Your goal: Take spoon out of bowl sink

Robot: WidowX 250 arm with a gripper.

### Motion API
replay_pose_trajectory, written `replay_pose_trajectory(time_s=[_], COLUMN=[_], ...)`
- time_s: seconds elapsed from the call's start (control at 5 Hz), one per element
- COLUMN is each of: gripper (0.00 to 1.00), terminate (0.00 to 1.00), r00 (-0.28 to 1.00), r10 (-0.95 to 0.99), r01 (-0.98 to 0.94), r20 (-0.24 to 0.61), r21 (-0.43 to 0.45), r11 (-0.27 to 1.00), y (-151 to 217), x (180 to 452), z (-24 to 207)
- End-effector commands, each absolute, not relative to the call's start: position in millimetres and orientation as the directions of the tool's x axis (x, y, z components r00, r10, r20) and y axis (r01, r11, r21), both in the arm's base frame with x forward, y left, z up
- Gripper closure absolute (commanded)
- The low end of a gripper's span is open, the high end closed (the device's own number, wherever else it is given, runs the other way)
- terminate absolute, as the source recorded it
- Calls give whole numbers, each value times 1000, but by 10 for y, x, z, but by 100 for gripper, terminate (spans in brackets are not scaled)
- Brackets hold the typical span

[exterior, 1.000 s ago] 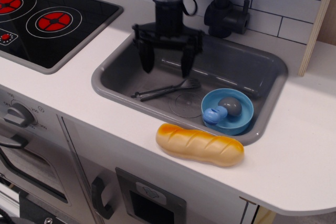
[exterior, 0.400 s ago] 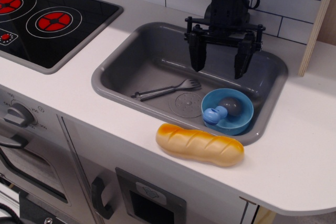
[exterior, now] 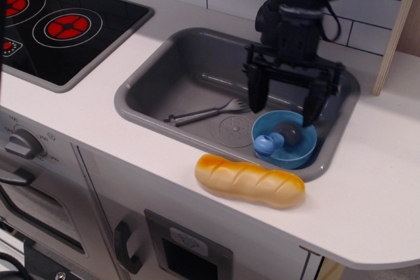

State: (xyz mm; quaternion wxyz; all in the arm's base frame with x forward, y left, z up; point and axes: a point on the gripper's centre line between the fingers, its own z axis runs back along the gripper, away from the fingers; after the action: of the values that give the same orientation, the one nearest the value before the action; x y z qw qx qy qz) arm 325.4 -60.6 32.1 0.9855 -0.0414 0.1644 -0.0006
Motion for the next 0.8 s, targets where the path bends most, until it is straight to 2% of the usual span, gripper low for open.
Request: replay_pose_trajectory(time_s=[0.0, 0.6], gripper=[0, 0], terminate=[0, 0], r00=[965, 972], r10=[-19, -9], r01=[5, -1], r20=[-263, -237], r21=[-56, -39], r11=[998, 999], y=[-545, -546], x=[3201, 3067], z=[413, 333])
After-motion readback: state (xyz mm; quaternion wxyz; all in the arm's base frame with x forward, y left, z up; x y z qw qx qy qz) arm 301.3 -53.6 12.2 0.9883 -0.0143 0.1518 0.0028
